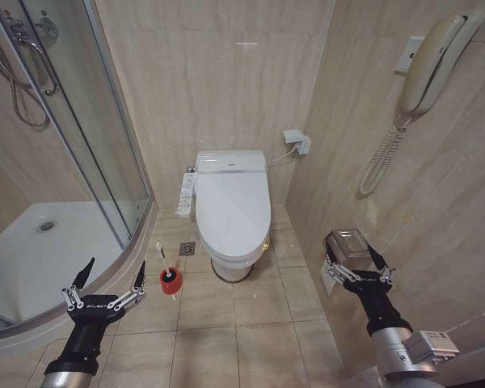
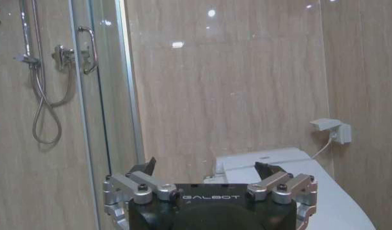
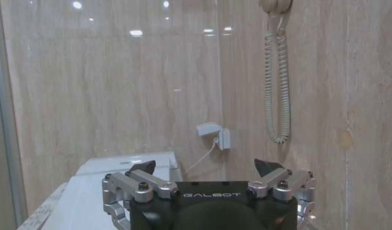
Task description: Open the toilet lid, clean the toilet bowl with a toilet brush, close the toilet lid, and flush.
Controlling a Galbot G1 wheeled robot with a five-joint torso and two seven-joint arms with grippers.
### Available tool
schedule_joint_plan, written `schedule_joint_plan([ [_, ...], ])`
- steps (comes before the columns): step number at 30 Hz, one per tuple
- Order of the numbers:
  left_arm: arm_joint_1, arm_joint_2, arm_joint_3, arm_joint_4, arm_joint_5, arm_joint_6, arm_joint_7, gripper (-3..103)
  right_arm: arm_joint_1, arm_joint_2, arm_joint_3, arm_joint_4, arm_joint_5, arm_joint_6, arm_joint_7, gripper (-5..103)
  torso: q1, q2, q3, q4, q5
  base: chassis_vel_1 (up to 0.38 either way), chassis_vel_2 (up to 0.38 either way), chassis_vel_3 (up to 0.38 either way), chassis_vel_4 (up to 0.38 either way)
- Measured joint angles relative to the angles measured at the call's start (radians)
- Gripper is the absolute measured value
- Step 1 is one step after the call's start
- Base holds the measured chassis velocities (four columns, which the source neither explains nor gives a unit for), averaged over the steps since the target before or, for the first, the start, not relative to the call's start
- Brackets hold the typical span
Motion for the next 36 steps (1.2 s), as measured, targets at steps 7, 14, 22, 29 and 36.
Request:
schedule_joint_plan([
  [7, 0.000, 0.000, 0.000, 0.000, 0.000, 0.000, 0.000, 100, 0.000, 0.000, 0.000, 0.000, 0.000, 0.000, 0.000, 100, 0.000, 0.000, 0.000, 0.0000, 0.0000, 0.000, 0.000, 0.000, 0.000],
  [14, 0.000, 0.000, 0.000, 0.000, 0.000, 0.000, 0.000, 100, 0.000, 0.000, 0.000, 0.000, 0.000, 0.000, 0.000, 100, 0.000, 0.000, 0.000, 0.0000, 0.0000, 0.000, 0.000, 0.000, 0.000],
  [22, 0.000, 0.000, 0.000, 0.000, 0.000, 0.000, 0.000, 100, 0.000, 0.000, 0.000, 0.000, 0.000, 0.000, 0.000, 100, 0.000, 0.000, 0.000, 0.0000, 0.0000, 0.000, 0.000, 0.000, 0.000],
  [29, 0.000, 0.000, 0.000, 0.000, 0.000, 0.000, 0.000, 100, 0.000, 0.000, 0.000, 0.000, 0.000, 0.000, 0.000, 100, 0.000, 0.000, 0.000, 0.0000, 0.0000, 0.000, 0.000, 0.000, 0.000],
  [36, 0.000, 0.000, 0.000, 0.000, 0.000, 0.000, 0.000, 100, 0.000, 0.000, 0.000, 0.000, 0.000, 0.000, 0.000, 100, 0.000, 0.000, 0.000, 0.0000, 0.0000, 0.000, 0.000, 0.000, 0.000],
])
